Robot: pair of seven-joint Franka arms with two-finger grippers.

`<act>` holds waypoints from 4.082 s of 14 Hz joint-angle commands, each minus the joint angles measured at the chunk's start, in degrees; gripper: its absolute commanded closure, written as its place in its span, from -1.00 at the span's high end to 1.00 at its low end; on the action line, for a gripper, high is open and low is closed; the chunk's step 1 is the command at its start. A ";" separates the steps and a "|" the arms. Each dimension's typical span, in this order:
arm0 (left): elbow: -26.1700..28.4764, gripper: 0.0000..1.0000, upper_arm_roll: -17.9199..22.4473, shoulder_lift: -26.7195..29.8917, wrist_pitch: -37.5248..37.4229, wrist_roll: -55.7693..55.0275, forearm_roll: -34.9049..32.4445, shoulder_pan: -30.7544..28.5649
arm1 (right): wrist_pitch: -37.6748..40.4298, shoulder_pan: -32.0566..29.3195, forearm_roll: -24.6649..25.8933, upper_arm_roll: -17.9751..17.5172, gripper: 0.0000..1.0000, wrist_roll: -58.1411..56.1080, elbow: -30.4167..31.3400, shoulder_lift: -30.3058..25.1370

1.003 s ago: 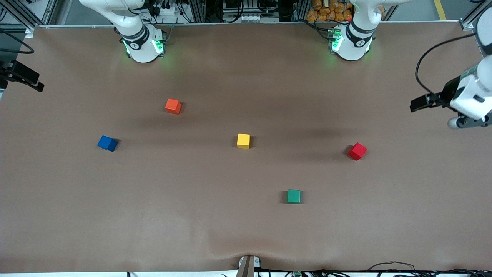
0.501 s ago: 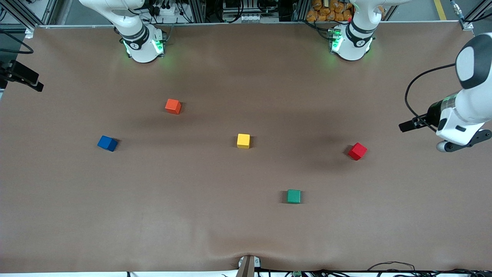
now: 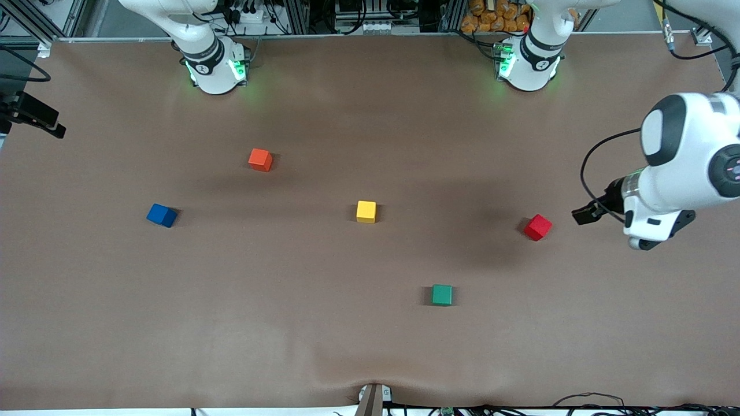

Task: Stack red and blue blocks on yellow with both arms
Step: 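Move the left gripper down over the red cube, then close the left gripper on the red cube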

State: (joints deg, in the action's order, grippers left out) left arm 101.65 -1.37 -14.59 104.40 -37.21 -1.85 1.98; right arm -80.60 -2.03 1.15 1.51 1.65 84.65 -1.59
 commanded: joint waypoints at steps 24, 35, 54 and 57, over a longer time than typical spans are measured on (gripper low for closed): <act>18.05 1.00 -0.12 -1.15 24.70 -5.51 0.35 0.83 | 0.35 -1.14 -0.01 -0.28 1.00 0.55 -0.72 0.45; 18.68 1.00 -0.21 -6.59 35.69 -10.25 0.35 2.59 | 0.44 -1.14 -0.01 -0.28 1.00 0.55 -0.72 0.45; 19.20 1.00 -0.12 -9.50 38.95 -15.17 0.35 2.06 | 0.44 -1.14 -0.01 -0.28 1.00 0.55 -0.72 0.45; 19.29 1.00 -0.12 -9.50 38.95 -15.26 0.35 1.98 | 0.44 -1.14 -0.01 -0.28 1.00 0.46 -0.72 0.53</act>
State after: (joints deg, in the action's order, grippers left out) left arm 120.42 -1.45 -24.22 142.65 -51.73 -1.85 4.07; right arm -80.60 -2.41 1.15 1.72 1.67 84.65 -1.39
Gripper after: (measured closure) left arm 0.000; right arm 0.000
